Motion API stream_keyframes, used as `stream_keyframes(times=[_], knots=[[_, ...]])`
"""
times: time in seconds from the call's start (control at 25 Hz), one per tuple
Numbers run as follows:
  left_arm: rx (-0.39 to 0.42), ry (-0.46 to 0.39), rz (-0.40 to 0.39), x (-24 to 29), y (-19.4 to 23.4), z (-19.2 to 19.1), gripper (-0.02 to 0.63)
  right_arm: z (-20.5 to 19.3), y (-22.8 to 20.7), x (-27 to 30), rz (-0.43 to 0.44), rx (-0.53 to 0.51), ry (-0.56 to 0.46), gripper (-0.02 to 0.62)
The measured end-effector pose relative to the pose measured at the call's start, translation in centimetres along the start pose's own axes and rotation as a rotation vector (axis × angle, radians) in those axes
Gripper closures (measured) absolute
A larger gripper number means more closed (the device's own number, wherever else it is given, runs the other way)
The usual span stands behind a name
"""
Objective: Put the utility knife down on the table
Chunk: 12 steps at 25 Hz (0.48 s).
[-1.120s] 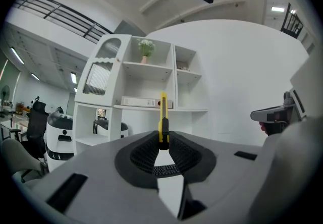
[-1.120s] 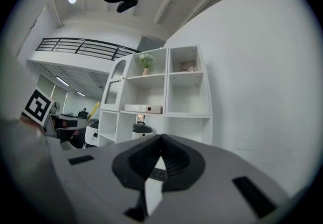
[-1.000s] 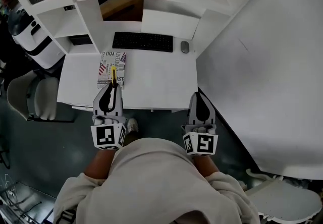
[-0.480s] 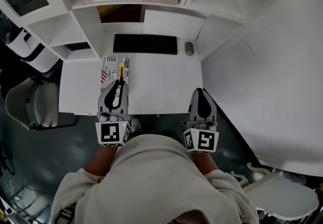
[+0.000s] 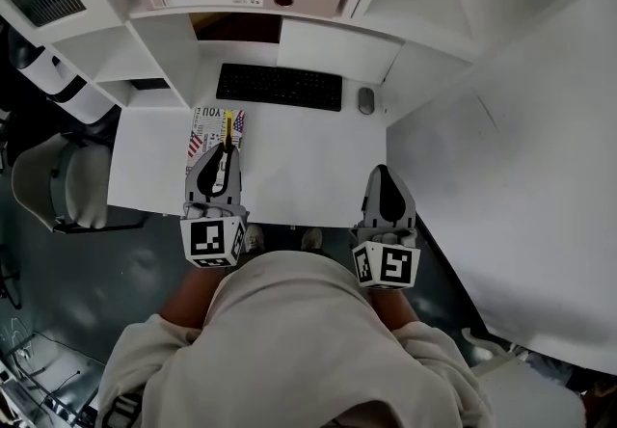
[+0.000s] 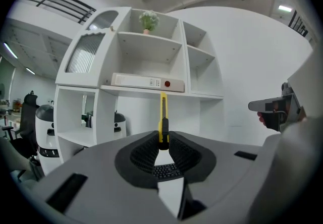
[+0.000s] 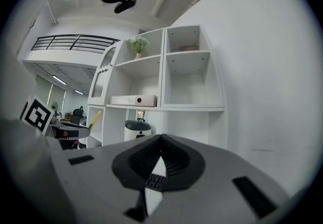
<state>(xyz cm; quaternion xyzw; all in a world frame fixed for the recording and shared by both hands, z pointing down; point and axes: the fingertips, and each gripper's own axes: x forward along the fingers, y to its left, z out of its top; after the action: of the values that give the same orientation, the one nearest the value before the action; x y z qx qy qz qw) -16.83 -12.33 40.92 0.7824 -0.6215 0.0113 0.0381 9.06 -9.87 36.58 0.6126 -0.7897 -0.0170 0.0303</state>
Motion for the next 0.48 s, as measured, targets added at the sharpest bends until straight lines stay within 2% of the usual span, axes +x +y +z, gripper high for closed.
stream_keyframes(times=[0.48], knots=[[-0.010, 0.167, 0.042, 6.0, -1.6, -6.2, 0.543, -1.9, -6.3, 1.7, -0.007, 0.022, 0.032, 0.592]])
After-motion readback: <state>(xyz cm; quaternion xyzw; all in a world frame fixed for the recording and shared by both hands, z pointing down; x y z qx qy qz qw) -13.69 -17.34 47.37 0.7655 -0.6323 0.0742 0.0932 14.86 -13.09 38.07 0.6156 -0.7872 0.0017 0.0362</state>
